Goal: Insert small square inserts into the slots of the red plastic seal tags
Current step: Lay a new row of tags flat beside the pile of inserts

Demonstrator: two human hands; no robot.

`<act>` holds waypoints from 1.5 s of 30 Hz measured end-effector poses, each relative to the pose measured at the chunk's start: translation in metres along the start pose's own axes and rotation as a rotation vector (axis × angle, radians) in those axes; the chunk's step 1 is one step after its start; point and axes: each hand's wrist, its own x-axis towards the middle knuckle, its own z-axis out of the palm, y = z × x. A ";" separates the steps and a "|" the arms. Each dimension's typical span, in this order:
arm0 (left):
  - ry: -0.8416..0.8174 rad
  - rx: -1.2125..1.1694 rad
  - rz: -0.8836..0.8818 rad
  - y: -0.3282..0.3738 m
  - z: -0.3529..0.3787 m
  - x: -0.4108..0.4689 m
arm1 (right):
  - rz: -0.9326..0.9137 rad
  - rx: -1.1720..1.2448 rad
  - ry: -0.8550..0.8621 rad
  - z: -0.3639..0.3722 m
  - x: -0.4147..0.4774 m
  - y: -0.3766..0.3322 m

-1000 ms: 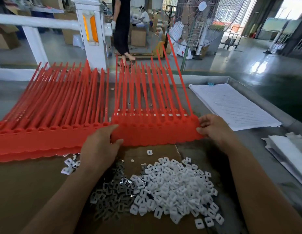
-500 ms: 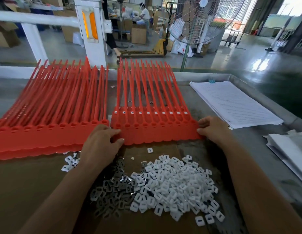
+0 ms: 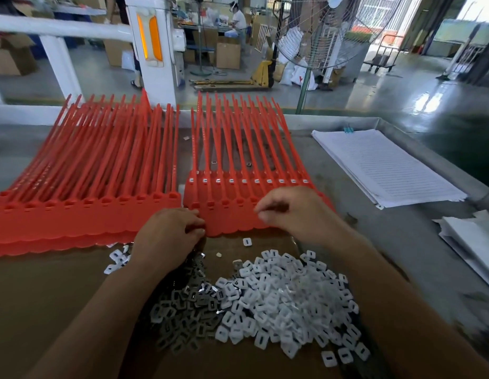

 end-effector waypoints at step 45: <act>-0.028 0.037 -0.075 0.007 0.002 -0.003 | -0.152 0.066 -0.230 0.045 -0.007 -0.030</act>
